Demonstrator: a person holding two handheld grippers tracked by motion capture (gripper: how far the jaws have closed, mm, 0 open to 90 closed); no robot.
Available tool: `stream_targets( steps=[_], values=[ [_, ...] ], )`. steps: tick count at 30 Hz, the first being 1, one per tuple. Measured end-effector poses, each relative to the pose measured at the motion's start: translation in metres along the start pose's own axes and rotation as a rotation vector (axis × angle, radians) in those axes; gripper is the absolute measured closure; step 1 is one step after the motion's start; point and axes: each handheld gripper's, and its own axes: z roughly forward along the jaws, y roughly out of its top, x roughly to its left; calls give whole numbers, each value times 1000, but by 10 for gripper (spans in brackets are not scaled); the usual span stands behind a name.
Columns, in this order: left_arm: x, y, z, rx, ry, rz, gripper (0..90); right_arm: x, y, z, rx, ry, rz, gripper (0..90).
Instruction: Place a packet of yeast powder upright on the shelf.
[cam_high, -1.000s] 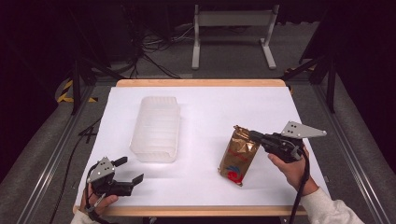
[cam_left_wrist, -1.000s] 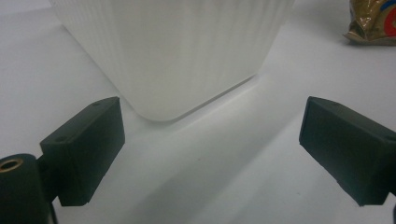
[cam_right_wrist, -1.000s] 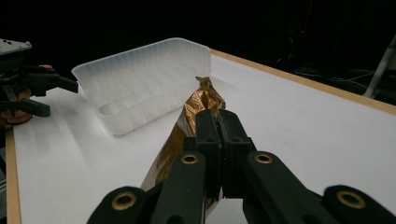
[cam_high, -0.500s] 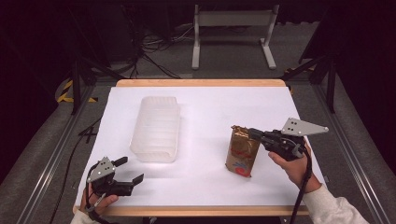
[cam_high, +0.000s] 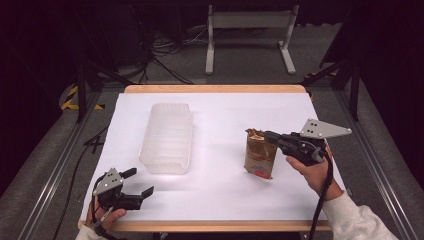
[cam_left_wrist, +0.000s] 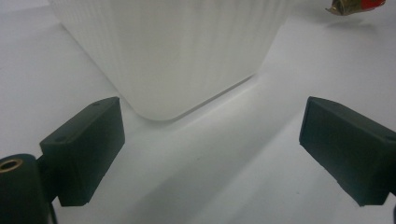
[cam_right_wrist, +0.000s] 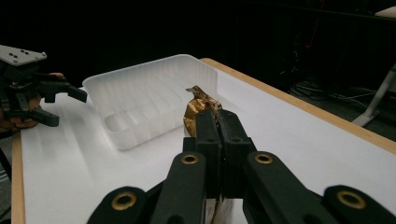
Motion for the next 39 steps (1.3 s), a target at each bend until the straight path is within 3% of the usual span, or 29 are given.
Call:
stream_targets(
  steps=[15, 39],
  values=[
    [0, 0, 0, 1, -2, -1, 77, -3, 17, 22, 2, 7, -16, 880],
    [0, 0, 0, -1, -6, 0, 77, 11, 50, 60, -31, 64, -55, 880]
  ],
)
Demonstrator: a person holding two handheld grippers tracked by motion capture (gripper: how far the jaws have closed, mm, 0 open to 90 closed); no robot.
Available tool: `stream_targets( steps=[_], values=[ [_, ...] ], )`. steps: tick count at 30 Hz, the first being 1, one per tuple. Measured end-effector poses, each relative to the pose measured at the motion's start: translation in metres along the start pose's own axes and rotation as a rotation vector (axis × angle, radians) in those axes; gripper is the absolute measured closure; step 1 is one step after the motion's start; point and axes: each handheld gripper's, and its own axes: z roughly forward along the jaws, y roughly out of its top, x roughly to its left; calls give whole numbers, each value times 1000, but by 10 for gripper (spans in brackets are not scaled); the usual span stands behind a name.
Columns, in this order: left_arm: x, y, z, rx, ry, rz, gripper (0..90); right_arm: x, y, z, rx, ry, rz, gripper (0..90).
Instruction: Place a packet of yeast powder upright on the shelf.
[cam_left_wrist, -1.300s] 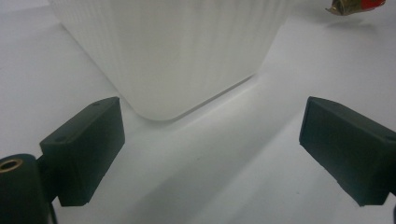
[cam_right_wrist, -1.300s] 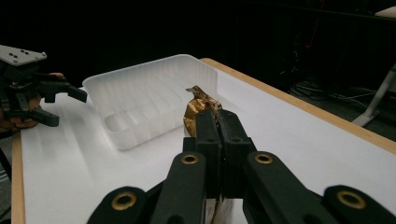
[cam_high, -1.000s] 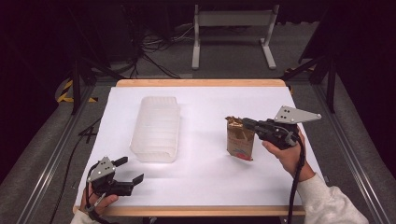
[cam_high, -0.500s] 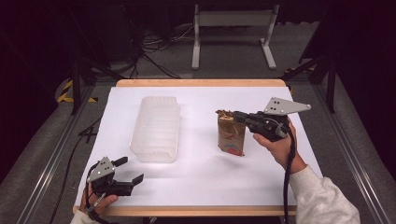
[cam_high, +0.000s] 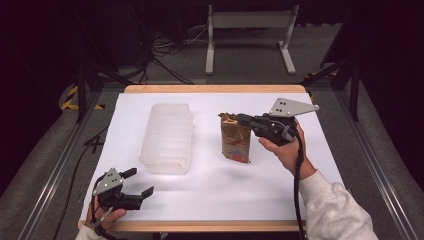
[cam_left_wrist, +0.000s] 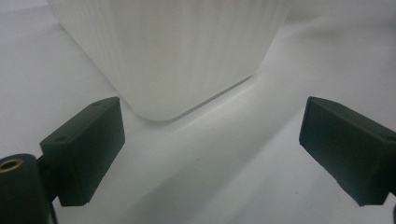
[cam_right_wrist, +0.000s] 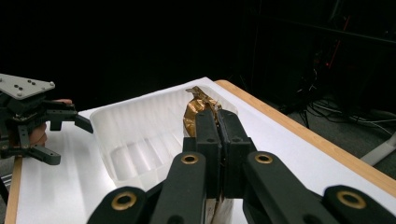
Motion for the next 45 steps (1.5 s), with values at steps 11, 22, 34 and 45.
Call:
stream_targets(
  steps=[11, 22, 34, 45],
  values=[
    [0, 0, 0, -1, -3, -7, 77, 3, 10, 14, 0, 19, -2, 880],
    [0, 0, 0, 1, -3, -3, 77, 1, 21, 29, -2, 36, 1, 880],
    [0, 0, 0, -10, -3, -9, 77, 4, 37, 49, -27, 59, -14, 880],
    [0, 0, 0, -5, -10, -11, 77, 11, 51, 81, -41, 92, -25, 879]
  ],
)
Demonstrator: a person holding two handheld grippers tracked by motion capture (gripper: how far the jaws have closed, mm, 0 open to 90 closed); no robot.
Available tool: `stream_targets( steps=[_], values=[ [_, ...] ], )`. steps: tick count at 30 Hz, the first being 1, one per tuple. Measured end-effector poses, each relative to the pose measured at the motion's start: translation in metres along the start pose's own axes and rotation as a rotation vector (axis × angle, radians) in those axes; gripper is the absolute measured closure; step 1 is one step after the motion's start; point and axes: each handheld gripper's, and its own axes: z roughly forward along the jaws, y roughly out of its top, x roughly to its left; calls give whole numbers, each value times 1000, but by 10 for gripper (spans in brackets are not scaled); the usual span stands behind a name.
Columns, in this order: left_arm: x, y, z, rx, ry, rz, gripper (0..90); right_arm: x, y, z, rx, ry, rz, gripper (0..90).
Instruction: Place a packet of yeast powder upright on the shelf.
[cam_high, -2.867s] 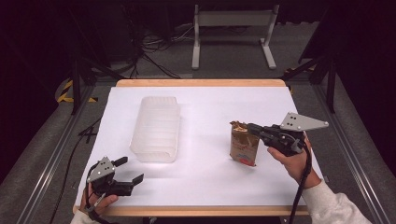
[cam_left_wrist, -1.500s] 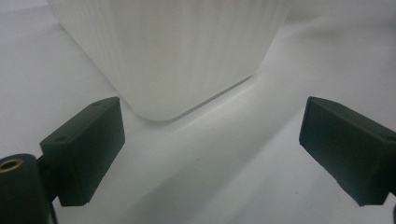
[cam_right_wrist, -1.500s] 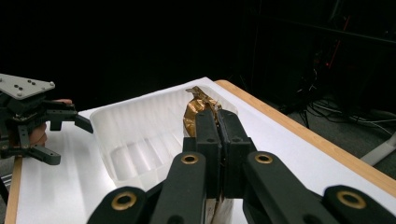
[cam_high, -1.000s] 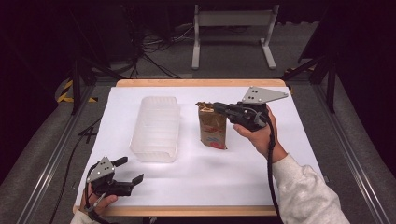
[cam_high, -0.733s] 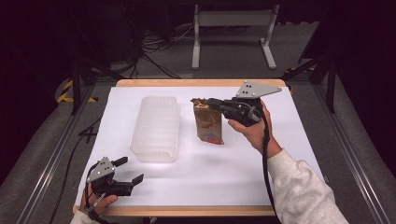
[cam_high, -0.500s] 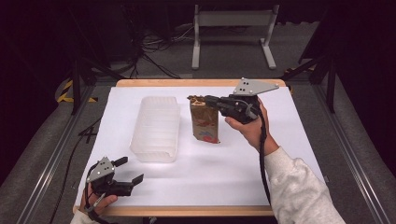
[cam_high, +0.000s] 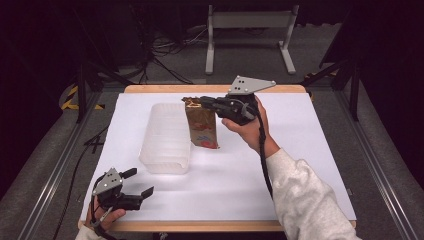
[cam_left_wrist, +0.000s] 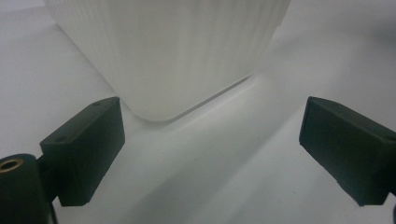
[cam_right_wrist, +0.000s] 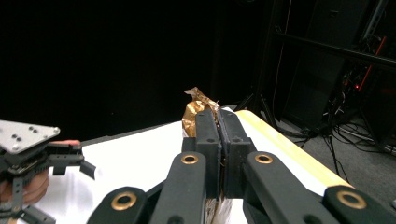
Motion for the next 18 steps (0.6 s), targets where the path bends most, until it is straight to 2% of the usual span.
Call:
stream_targets(
  steps=[6, 8, 11, 13, 18],
  values=[
    [1, -1, -1, -14, 0, -1, 77, 4, 6, 18, -5, 23, -2, 879],
    [1, -1, -2, -14, -3, -4, 77, 7, 10, 31, -9, 30, 3, 879],
    [0, -1, -2, -13, -7, -4, 77, 9, 11, 37, -5, 35, 2, 879],
    [1, -1, -2, -13, -9, -4, 77, 11, 10, 47, 1, 48, 19, 879],
    [1, -1, -1, -16, -14, -2, 77, 15, 9, 65, 17, 56, 26, 879]
  ],
)
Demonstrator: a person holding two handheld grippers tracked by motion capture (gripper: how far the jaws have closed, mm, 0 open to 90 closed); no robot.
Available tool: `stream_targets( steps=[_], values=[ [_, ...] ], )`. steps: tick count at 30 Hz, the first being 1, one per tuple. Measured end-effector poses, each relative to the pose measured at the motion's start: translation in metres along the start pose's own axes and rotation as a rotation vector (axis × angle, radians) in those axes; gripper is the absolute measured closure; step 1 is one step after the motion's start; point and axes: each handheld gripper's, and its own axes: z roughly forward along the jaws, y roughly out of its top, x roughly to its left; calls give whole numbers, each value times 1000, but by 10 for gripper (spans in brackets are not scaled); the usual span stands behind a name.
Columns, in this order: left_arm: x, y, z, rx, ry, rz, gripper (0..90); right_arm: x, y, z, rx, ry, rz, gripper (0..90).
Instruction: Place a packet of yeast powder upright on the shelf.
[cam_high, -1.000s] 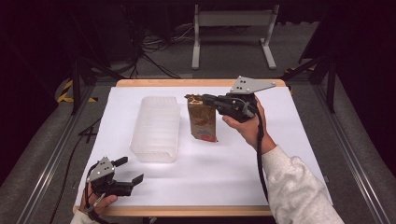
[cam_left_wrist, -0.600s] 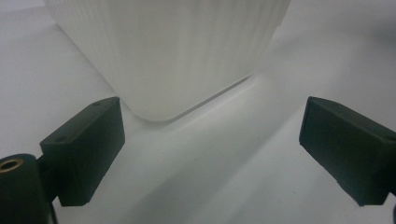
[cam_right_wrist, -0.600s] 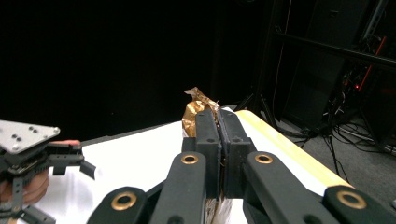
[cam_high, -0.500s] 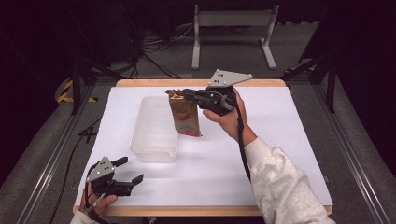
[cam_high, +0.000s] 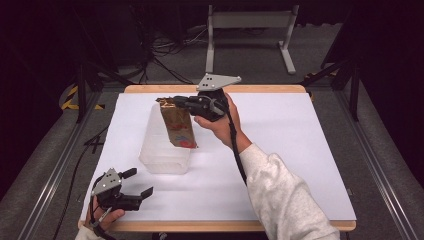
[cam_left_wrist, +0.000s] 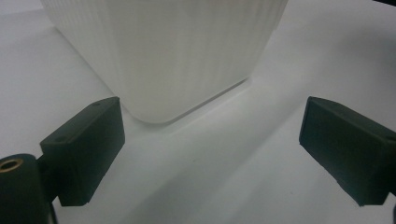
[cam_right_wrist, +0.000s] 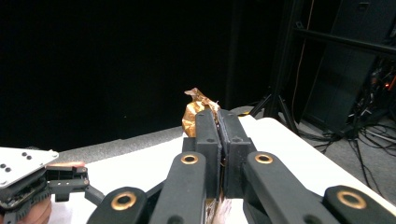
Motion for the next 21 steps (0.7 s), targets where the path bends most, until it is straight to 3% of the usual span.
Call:
stream_targets(
  steps=[8, 21],
  values=[
    [0, 0, -1, 0, -4, -1, 77, 6, -1, 26, 35, 9, -35, 879],
    [0, 0, -1, -3, -4, 2, 77, 14, -10, 39, 47, 35, -43, 876]
  ],
)
